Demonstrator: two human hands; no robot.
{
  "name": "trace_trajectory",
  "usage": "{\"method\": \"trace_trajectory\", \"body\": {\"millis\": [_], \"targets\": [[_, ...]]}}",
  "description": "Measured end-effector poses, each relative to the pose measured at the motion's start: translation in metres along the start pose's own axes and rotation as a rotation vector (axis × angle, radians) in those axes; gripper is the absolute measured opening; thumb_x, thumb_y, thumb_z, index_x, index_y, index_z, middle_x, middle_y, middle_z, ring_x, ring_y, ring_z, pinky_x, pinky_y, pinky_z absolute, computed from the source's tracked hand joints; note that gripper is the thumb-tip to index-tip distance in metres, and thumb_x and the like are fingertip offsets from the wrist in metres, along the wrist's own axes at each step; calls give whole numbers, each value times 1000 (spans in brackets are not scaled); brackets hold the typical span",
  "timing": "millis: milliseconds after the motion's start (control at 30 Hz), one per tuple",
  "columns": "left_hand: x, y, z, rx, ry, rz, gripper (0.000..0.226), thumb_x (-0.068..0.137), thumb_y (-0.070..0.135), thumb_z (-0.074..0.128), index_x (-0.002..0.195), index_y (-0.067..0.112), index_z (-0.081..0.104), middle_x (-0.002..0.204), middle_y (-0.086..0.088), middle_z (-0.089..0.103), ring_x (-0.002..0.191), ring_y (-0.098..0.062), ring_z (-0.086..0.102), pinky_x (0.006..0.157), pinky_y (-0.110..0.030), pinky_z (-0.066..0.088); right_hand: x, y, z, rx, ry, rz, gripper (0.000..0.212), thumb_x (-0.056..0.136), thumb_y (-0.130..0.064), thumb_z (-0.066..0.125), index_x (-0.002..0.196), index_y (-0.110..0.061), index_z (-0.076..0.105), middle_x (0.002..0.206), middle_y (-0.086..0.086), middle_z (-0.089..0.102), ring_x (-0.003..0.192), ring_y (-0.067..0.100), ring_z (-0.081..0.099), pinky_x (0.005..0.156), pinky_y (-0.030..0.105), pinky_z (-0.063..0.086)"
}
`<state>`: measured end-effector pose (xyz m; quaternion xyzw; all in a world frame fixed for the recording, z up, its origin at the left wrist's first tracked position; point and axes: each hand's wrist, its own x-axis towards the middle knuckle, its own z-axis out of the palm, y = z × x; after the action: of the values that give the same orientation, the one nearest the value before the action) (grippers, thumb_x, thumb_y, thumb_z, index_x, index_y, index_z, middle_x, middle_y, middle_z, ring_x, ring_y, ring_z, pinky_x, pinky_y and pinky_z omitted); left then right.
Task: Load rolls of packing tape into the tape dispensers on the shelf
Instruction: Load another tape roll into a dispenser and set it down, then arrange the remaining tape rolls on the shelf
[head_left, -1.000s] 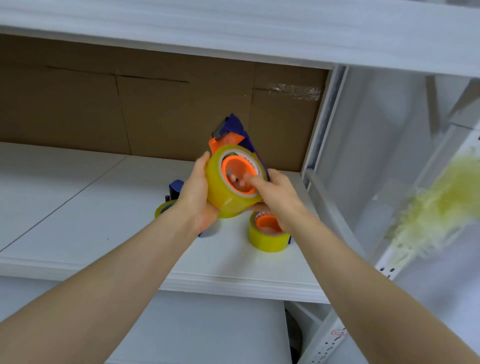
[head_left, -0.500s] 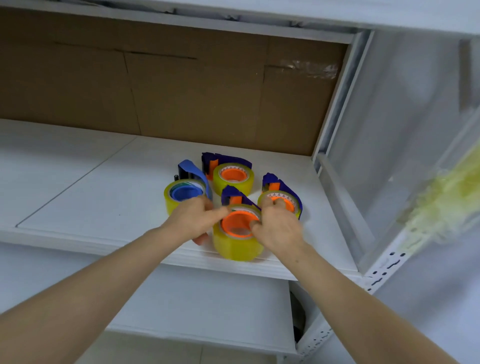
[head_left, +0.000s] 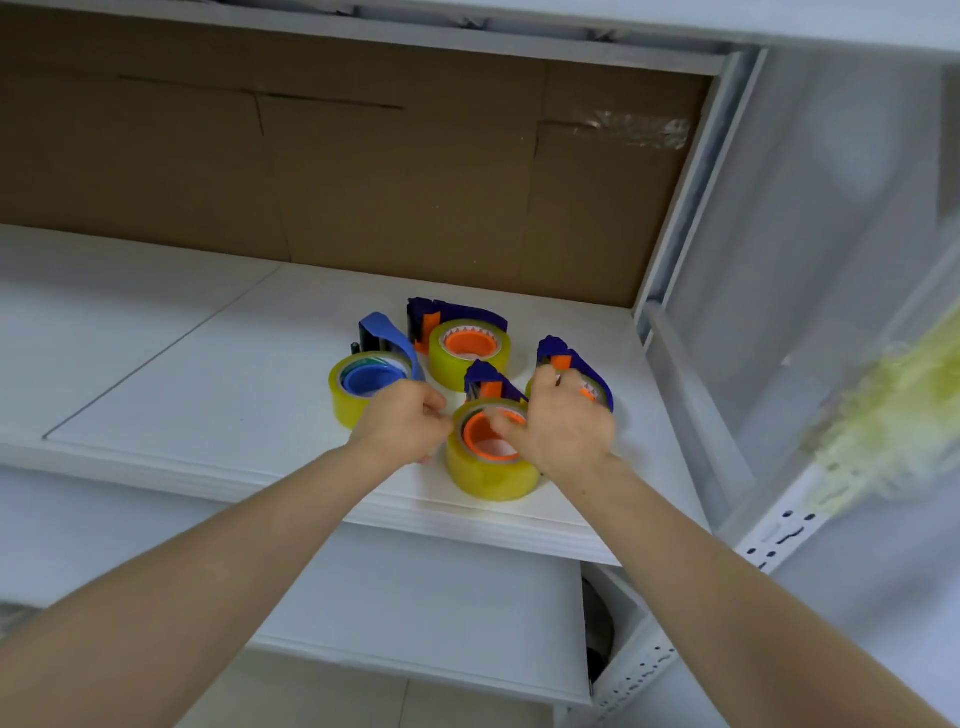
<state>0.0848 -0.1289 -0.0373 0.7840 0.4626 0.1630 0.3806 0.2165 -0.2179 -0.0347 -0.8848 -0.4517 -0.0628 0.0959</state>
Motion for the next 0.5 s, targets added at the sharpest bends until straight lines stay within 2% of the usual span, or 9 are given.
{"method": "trace_trajectory", "body": {"millis": [67, 133, 233, 367, 500], "targets": [[0, -1, -14, 40, 105, 11, 29, 83, 12, 58, 111, 10, 66, 99, -8, 70, 91, -28, 67, 82, -42, 56, 8, -9, -11, 50, 97, -83, 59, 86, -61, 42, 119, -12, 42, 120, 10, 48, 95, 26, 58, 55, 28, 40], [-2, -1, -31, 91, 220, 10, 26, 83, 16, 59, 107, 15, 69, 108, -6, 70, 102, -27, 62, 90, -40, 52, 20, -23, -17, 115, 107, -202, 45, 89, -47, 48, 119, -14, 44, 120, 9, 47, 96, 26, 57, 57, 30, 41], [-6, -13, -62, 191, 294, -19, 32, 82, 29, 62, 114, 23, 65, 116, 0, 67, 108, -25, 60, 92, -38, 50, 37, -56, -14, 195, -1, -339, 38, 88, -31, 54, 121, -15, 46, 124, 11, 46, 112, 29, 50, 75, 36, 45], [-17, -51, -112, 342, 295, -39, 52, 82, 39, 60, 132, 30, 51, 135, 3, 55, 115, -21, 56, 94, -35, 48, 42, -115, -5, 280, -129, -420, 44, 87, -30, 56, 126, -15, 45, 130, 11, 43, 119, 32, 46, 88, 37, 44], [-33, -104, -174, 358, 307, -130, 52, 83, 37, 58, 134, 32, 47, 127, 2, 60, 113, -20, 57, 93, -31, 43, 36, -192, 3, 312, -223, -477, 48, 86, -30, 55, 130, -16, 43, 134, 12, 41, 122, 30, 45, 93, 36, 41]]}}
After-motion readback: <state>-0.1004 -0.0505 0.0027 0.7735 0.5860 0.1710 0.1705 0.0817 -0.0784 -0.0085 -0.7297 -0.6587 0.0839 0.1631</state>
